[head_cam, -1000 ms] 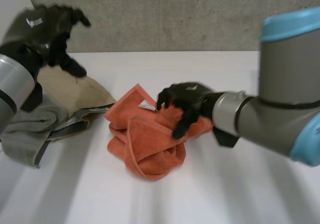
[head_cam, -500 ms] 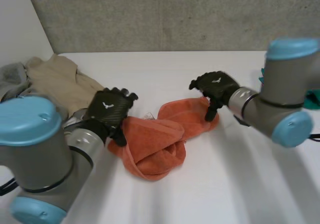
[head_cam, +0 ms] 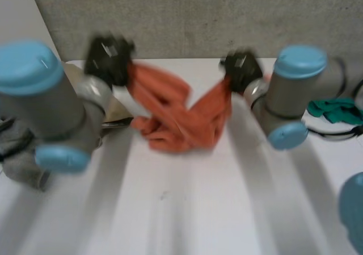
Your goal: Fold the laundry.
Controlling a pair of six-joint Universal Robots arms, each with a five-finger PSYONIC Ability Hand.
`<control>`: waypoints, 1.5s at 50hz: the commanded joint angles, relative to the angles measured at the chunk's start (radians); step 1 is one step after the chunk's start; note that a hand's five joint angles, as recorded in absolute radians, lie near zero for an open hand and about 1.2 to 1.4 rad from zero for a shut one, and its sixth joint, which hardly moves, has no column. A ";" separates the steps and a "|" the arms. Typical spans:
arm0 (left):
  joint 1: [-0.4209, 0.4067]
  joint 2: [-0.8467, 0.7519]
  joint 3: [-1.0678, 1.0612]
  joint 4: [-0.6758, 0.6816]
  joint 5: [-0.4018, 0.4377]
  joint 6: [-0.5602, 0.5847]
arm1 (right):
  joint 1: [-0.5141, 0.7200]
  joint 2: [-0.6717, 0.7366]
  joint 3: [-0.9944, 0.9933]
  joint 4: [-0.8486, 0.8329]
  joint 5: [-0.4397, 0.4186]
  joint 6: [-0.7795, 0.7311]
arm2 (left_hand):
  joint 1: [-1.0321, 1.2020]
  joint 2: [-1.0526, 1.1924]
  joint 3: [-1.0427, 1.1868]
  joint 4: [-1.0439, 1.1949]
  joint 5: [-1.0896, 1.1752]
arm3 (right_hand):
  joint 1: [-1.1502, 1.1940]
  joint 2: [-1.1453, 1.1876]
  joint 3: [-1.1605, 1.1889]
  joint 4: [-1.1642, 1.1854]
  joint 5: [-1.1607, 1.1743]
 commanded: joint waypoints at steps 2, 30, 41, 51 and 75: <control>0.063 0.068 0.151 0.024 -0.081 -0.086 | -0.040 -0.257 0.171 -0.358 0.013 0.039 | 0.244 0.203 0.208 0.198 0.261 | 0.340 0.240 0.221 0.203 0.279; 0.053 0.327 -0.658 -0.112 0.017 -0.205 | -0.215 -0.326 0.597 0.200 -0.226 -0.079 | 0.244 0.203 0.208 0.198 0.261 | 0.340 0.240 0.221 0.203 0.279; 0.050 0.582 -0.687 -0.253 0.085 -0.197 | -0.224 -0.521 0.556 0.436 -0.237 -0.122 | 0.244 0.203 0.208 0.198 0.261 | 0.340 0.240 0.221 0.203 0.279; 0.024 0.496 -0.770 -0.370 0.178 -0.101 | -0.190 -0.516 0.511 0.428 -0.243 -0.169 | -0.978 -1.018 -1.013 -1.024 -0.961 | 0.340 0.240 0.221 0.203 0.279; 0.087 0.061 -0.302 -0.143 0.198 -0.194 | -0.051 -0.912 0.485 0.117 -0.453 0.268 | -0.978 -1.018 -1.013 -1.024 -0.961 | 0.340 0.240 0.221 0.203 0.279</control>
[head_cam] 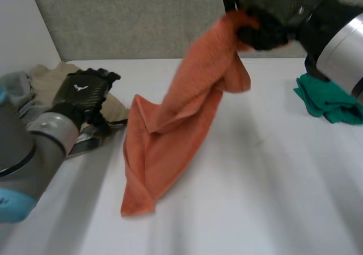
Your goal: Fold the laundry.
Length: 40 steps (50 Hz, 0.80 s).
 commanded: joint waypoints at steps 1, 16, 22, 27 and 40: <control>-0.052 -0.198 0.108 -0.025 0.038 -0.026 | 0.023 -0.089 -0.024 -0.048 -0.040 0.146 | -0.015 -0.031 -0.034 -0.027 -0.049 | 0.340 0.240 0.221 0.201 0.264; -0.160 -0.384 0.234 0.016 0.193 -0.265 | -0.041 -0.112 -0.043 -0.098 -0.104 0.363 | 0.630 0.614 0.611 0.618 0.596 | 0.340 0.240 0.221 0.201 0.264; -0.148 -0.363 0.231 0.053 0.250 -0.360 | -0.109 -0.029 -0.061 -0.101 -0.072 0.363 | 1.206 1.191 1.187 1.195 1.173 | 0.340 0.240 0.221 0.201 0.264; -0.070 -0.323 0.269 0.090 0.102 -0.284 | -0.149 0.058 -0.107 -0.105 -0.043 0.366 | 1.206 1.191 1.187 1.195 1.173 | 0.340 0.240 0.221 0.201 0.264; -0.017 -0.085 0.421 0.168 0.013 -0.211 | -0.140 0.276 -0.304 -0.101 0.144 0.344 | 1.206 1.191 1.187 1.195 1.173 | 0.340 0.240 0.221 0.201 0.264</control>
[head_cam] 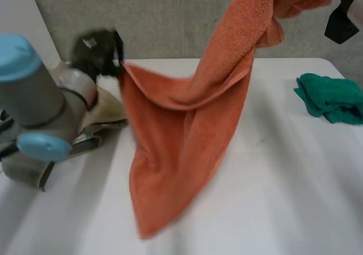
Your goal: Fold the laundry.
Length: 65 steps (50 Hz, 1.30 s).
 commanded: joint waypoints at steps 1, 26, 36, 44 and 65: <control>0.007 0.150 0.050 0.050 0.050 0.016 | 0.015 0.115 -0.114 0.007 0.075 -0.012 | 0.234 0.200 0.209 0.198 0.246 | 0.340 0.240 0.221 0.200 0.264; -0.186 0.273 -0.668 0.127 0.050 0.167 | 0.004 0.496 -0.104 0.201 0.140 -0.328 | 0.234 0.200 0.209 0.198 0.246 | 0.340 0.240 0.221 0.200 0.264; -0.171 0.262 -0.634 0.031 0.024 0.167 | 0.041 0.669 -0.252 0.084 0.291 -0.319 | 0.234 0.200 0.209 0.198 0.246 | -0.713 -0.814 -0.833 -0.853 -0.789; -0.145 0.320 -0.613 0.010 0.030 0.161 | 0.058 0.542 -0.163 0.075 0.358 -0.334 | 0.234 0.200 0.209 0.198 0.246 | -0.881 -0.982 -1.001 -1.022 -0.958; -0.156 0.478 -0.381 -0.199 0.037 0.062 | 0.126 0.069 0.561 0.219 0.056 -0.251 | 0.234 0.200 0.209 0.198 0.246 | -0.565 -0.665 -0.684 -0.705 -0.641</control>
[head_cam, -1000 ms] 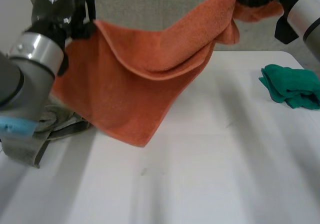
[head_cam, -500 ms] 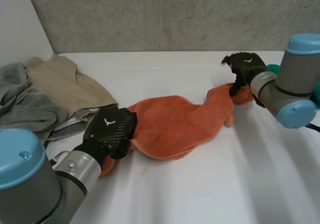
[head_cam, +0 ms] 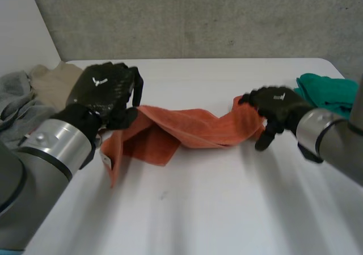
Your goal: Fold the laundry.
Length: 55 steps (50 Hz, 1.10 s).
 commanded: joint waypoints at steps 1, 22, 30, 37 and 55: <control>-0.011 0.051 0.042 -0.050 -0.003 -0.029 | 0.049 -0.037 0.182 -0.074 -0.089 0.151 | 0.234 0.199 0.204 0.198 0.246 | 0.155 0.155 0.152 0.153 0.149; -0.031 0.128 0.029 -0.071 -0.037 -0.061 | 0.230 0.345 -0.007 -0.395 0.104 0.369 | 0.234 0.199 0.204 0.198 0.246 | 0.470 0.469 0.466 0.467 0.464; 0.001 0.142 0.037 -0.067 -0.041 -0.107 | 0.273 0.409 -0.064 -0.404 0.123 0.374 | 0.234 0.199 0.204 0.198 0.246 | 0.470 0.469 0.466 0.467 0.464; 0.023 0.142 0.026 -0.064 -0.047 -0.127 | 0.295 0.438 -0.102 -0.469 0.184 0.363 | 0.234 0.199 0.204 0.198 0.246 | 1.051 1.050 1.047 1.048 1.045; 0.069 0.068 -0.245 -0.145 -0.001 -0.085 | 0.172 0.245 -0.061 -0.286 0.115 0.185 | -0.828 -0.864 -0.858 -0.865 -0.816 | 0.232 0.232 0.228 0.230 0.226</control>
